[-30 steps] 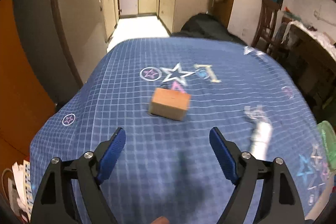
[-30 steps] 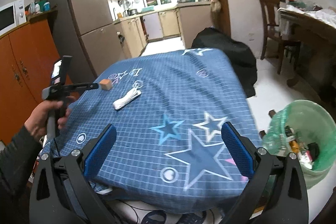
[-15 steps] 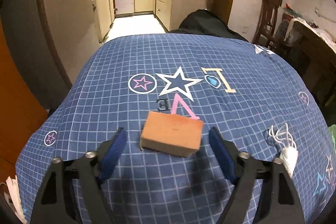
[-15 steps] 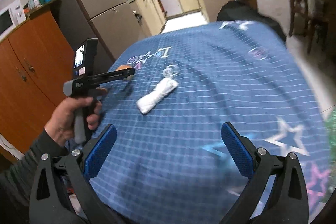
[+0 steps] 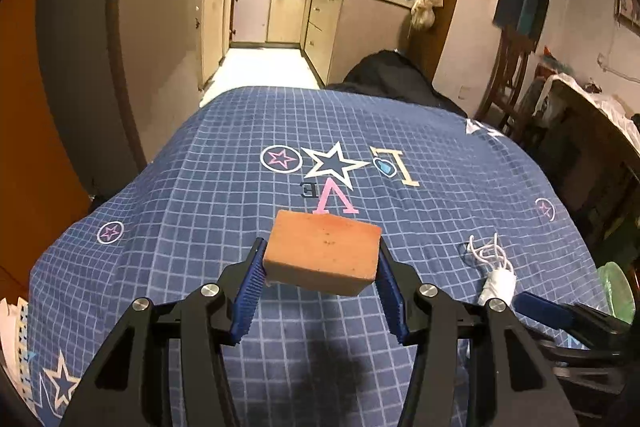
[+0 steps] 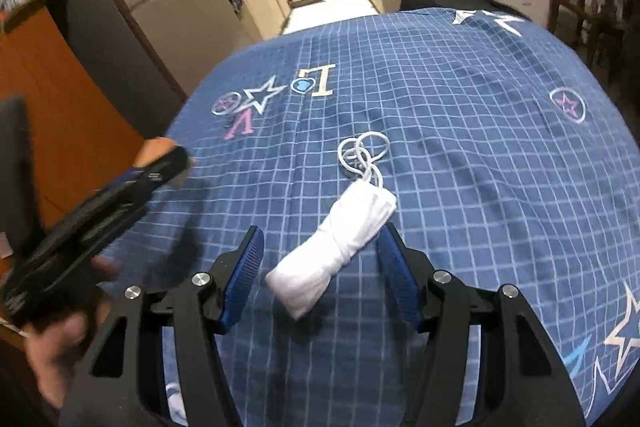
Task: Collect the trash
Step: 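Grasp the orange sponge with the left tool while the right tool grasps the white cable bundle, then carry the sponge and white cable bundle over the green trash bin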
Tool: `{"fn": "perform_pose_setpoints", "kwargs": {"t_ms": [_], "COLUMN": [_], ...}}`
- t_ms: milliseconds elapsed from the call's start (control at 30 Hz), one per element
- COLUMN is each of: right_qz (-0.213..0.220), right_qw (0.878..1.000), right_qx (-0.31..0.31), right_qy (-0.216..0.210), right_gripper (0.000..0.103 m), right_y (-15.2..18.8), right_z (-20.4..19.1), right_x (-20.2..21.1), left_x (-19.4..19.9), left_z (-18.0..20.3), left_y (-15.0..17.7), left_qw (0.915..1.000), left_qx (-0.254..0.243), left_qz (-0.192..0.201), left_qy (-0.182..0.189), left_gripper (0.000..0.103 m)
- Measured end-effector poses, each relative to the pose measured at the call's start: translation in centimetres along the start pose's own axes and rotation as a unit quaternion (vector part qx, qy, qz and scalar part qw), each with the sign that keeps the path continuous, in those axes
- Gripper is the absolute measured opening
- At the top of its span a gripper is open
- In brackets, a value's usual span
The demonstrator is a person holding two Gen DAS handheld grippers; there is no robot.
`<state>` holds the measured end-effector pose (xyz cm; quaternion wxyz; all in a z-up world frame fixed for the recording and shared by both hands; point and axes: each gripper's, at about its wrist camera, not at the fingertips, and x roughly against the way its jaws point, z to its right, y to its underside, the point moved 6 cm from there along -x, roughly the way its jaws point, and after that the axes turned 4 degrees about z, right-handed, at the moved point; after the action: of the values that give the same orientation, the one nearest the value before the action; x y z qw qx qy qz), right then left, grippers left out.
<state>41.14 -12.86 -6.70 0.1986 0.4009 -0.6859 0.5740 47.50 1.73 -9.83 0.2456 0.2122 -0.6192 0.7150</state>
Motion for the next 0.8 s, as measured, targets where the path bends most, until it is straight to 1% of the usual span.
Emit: {"fn": "perform_pose_setpoints", "kwargs": {"t_ms": [33, 67, 133, 167, 200, 233, 300, 400, 500, 667, 700, 800], "right_qz": [-0.001, -0.005, 0.004, 0.005, 0.005, 0.007, 0.012, 0.027, 0.057, 0.099, 0.108, 0.122], "right_qw": [1.000, 1.000, 0.999, 0.998, 0.998, 0.998, 0.999, 0.998, 0.996, 0.992, 0.991, 0.989], "right_qx": [0.005, 0.007, 0.031, 0.037, 0.042, 0.046, 0.046, 0.057, 0.073, 0.082, 0.081, 0.078], "right_qy": [0.010, 0.018, 0.042, 0.041, 0.039, 0.036, 0.024, 0.018, 0.016, 0.015, 0.016, 0.021], "right_gripper": [0.056, 0.052, 0.045, 0.037, 0.034, 0.024, 0.024, 0.023, 0.023, 0.023, 0.023, 0.023], "right_y": [0.2, 0.5, 0.8, 0.9, 1.0, 1.3, 1.6, 2.0, 2.1, 1.8, 1.9, 1.3], "right_z": [0.1, 0.1, -0.1, -0.1, -0.2, -0.1, 0.1, 0.3, 0.0, 0.1, 0.4, 1.6], "right_x": [-0.4, -0.9, -1.1, -1.1, -1.0, -0.7, -0.2, 1.3, 4.5, 9.8, 11.2, 13.4], "left_x": [0.2, 0.3, 0.5, 0.6, 0.7, 0.8, 1.1, 2.2, 3.9, 8.0, 8.7, 10.8], "left_z": [0.0, 0.0, 0.0, 0.1, 0.2, 0.2, 0.3, 0.4, 1.0, 3.6, 4.2, 6.4], "left_y": [0.1, 0.1, 0.6, 0.9, 1.2, 1.4, 1.8, 2.5, 2.9, 2.9, 2.9, 2.7], "left_qw": [1.0000, 0.9999, 0.9999, 0.9998, 0.9998, 0.9998, 0.9997, 0.9994, 0.9993, 0.9982, 0.9978, 0.9962], "left_qx": [0.005, 0.008, 0.012, 0.013, 0.014, 0.014, 0.018, 0.025, 0.025, 0.008, 0.004, -0.005], "left_qz": [-0.001, -0.002, -0.004, -0.007, -0.008, -0.008, -0.008, -0.003, 0.009, 0.037, 0.041, 0.052], "left_qy": [0.004, 0.007, 0.010, 0.012, 0.014, 0.015, 0.017, 0.023, 0.027, 0.047, 0.052, 0.070], "left_gripper": [0.053, 0.053, 0.053, 0.053, 0.053, 0.053, 0.053, 0.053, 0.053, 0.053, 0.053, 0.053]}}
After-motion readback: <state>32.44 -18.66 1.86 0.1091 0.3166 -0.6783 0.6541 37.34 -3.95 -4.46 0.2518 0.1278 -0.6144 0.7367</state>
